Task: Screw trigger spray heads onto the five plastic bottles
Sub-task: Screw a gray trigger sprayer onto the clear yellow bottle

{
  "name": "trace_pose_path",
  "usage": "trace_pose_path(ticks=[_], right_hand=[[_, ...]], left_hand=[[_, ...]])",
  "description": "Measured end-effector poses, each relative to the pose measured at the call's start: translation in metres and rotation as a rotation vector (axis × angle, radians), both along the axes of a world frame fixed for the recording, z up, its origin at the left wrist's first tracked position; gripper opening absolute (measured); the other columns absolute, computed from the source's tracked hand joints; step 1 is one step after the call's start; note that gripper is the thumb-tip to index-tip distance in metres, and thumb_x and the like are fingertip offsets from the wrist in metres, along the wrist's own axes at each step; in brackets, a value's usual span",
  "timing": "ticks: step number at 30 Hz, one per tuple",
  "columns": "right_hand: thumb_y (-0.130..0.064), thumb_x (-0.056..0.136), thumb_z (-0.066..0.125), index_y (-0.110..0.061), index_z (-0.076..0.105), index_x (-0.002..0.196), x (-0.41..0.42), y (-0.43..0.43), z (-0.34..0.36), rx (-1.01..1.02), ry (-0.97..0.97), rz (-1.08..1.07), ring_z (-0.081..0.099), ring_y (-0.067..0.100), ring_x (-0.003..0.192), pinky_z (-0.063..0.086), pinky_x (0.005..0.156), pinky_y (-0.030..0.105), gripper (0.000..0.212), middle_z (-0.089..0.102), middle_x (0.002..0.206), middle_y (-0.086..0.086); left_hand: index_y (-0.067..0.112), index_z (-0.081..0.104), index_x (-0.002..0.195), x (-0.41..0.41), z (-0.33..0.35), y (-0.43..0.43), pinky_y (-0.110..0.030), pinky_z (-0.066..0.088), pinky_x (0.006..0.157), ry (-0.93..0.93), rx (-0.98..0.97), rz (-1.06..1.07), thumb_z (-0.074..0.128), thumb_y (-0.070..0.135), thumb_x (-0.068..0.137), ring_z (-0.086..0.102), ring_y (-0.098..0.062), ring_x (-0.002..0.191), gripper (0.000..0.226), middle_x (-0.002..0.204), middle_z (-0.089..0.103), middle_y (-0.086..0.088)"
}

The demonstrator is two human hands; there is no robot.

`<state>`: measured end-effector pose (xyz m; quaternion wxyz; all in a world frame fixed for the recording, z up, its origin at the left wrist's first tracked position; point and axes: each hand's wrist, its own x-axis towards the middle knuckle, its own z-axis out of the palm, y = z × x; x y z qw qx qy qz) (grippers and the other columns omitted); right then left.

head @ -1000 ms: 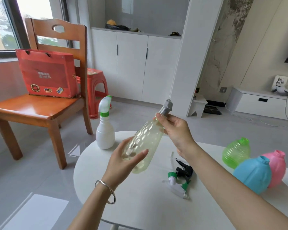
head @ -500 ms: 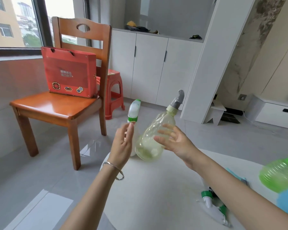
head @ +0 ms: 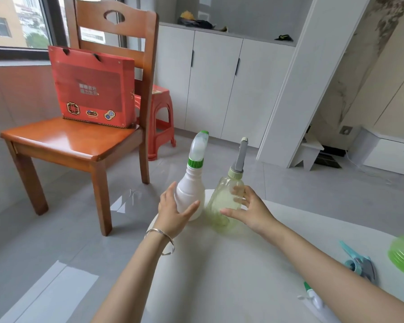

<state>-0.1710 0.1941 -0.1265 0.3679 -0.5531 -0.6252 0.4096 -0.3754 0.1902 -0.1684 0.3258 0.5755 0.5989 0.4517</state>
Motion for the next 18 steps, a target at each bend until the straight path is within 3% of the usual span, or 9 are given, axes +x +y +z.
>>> trace_pose_path(ticks=[4,9,18], right_hand=[[-0.021,0.068,0.083,-0.022,0.044,0.127,0.002,0.006,-0.004,0.000,0.010,0.047,0.044,0.009,0.126,0.041,0.106,0.034,0.071,0.047,0.134,-0.011],[-0.022,0.065,0.085,-0.027,0.047,0.123,0.006,0.013,-0.007,-0.013,0.028,0.080,0.047,0.004,0.121,0.043,0.099,0.024,0.069,0.051,0.127,-0.007],[-0.020,0.067,0.084,-0.024,0.046,0.124,0.005,0.012,-0.009,0.009,0.028,0.076,0.047,0.011,0.122,0.042,0.103,0.030,0.069,0.050,0.122,-0.007]], left_hand=[[0.013,0.032,0.142,-0.001,0.001,0.006,-0.035,0.029,0.111,0.038,0.075,-0.021,0.066,0.031,0.085,0.033,-0.022,0.133,0.069,0.139,0.042,-0.008],[0.015,0.035,0.139,-0.003,-0.001,0.007,-0.038,0.035,0.108,0.054,0.092,-0.032,0.066,0.033,0.085,0.040,-0.022,0.127,0.065,0.134,0.046,-0.006],[0.020,0.040,0.134,-0.005,-0.004,0.007,-0.038,0.041,0.103,0.009,0.083,-0.008,0.071,0.035,0.080,0.048,-0.018,0.121,0.064,0.128,0.052,-0.001]])
